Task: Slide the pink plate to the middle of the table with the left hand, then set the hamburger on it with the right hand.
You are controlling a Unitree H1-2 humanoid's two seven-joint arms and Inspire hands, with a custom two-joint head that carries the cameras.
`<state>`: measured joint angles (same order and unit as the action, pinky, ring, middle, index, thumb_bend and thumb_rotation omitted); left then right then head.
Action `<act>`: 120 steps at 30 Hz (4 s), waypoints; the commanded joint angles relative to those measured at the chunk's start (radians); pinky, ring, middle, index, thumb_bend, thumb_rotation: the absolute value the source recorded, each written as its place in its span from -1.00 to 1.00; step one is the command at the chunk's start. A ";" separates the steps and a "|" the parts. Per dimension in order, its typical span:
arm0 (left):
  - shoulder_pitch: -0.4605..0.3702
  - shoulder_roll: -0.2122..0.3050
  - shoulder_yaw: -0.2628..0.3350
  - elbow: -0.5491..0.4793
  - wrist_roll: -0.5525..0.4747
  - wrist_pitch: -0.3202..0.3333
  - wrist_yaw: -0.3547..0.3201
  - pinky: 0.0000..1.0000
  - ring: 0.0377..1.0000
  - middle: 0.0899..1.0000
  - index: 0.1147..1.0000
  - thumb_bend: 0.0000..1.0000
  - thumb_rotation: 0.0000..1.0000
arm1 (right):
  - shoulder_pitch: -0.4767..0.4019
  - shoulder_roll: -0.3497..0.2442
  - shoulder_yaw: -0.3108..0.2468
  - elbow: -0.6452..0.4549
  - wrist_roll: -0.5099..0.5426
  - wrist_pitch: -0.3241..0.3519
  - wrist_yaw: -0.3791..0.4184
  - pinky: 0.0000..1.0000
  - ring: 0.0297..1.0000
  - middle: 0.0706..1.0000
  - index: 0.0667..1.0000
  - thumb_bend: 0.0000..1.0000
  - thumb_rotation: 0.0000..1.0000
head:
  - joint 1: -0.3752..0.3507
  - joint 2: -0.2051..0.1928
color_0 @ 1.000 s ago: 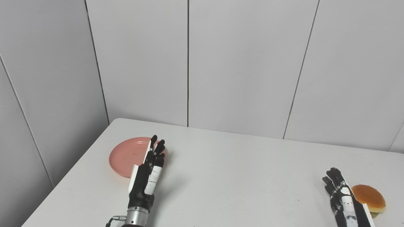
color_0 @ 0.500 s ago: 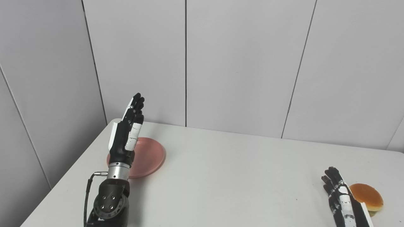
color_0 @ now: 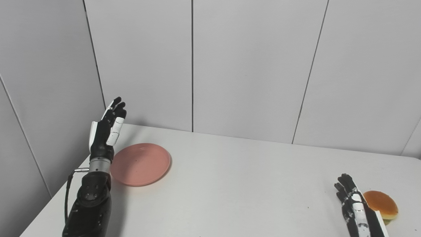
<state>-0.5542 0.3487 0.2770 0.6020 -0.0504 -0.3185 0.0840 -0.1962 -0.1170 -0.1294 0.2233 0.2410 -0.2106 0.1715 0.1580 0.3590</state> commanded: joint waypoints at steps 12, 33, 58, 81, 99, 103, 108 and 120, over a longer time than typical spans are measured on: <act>-0.149 0.104 0.021 0.357 -0.065 -0.150 -0.011 0.97 0.93 0.83 0.76 0.93 0.76 | 0.101 0.031 0.011 0.063 -0.002 0.009 -0.009 1.00 0.88 0.87 0.83 0.52 0.75 | -0.001 0.006; -0.179 0.112 -0.019 0.611 -0.044 -0.151 -0.008 0.89 0.92 0.86 0.77 0.73 0.72 | 0.112 0.027 0.011 0.037 -0.003 0.024 -0.011 0.96 0.86 0.86 0.83 0.51 0.74 | -0.005 0.021; -0.191 0.033 -0.073 0.652 -0.089 -0.147 -0.089 0.86 0.93 0.88 0.82 0.80 0.76 | 0.121 0.035 0.016 0.007 -0.012 0.046 -0.023 0.95 0.85 0.85 0.81 0.53 0.71 | -0.025 0.040; -0.171 0.002 -0.096 0.602 -0.109 -0.142 -0.114 0.76 0.92 0.88 0.82 0.78 0.76 | 0.117 0.041 0.027 0.011 -0.029 0.040 -0.036 0.90 0.82 0.83 0.80 0.53 0.70 | -0.042 0.048; -0.175 -0.047 -0.099 0.583 -0.130 -0.146 -0.140 0.74 0.87 0.84 0.75 0.94 0.70 | 0.115 0.053 0.028 0.013 -0.043 0.037 -0.045 0.89 0.80 0.81 0.78 0.59 0.66 | -0.056 0.055; -0.172 -0.059 -0.109 0.571 -0.125 -0.148 -0.134 0.70 0.86 0.82 0.75 0.96 0.70 | 0.115 0.052 0.030 0.013 -0.045 0.036 -0.042 0.91 0.81 0.82 0.79 0.56 0.69 | -0.058 0.056; -0.173 -0.070 -0.109 0.570 -0.135 -0.146 -0.146 0.77 0.87 0.82 0.75 0.94 0.67 | 0.117 0.059 0.028 0.005 -0.046 0.043 -0.048 0.89 0.80 0.81 0.79 0.57 0.65 | -0.069 0.058; -0.162 -0.101 -0.118 0.533 -0.126 -0.133 -0.150 0.69 0.86 0.78 0.73 0.88 0.68 | 0.122 0.070 0.041 -0.020 -0.064 0.062 -0.062 0.87 0.79 0.79 0.77 0.64 0.65 | -0.109 0.073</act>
<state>-0.7008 0.2654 0.1739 1.1480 -0.1909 -0.4533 -0.0442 -0.1544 -0.0940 -0.1096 0.1515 0.1770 -0.1701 0.1148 0.0552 0.4280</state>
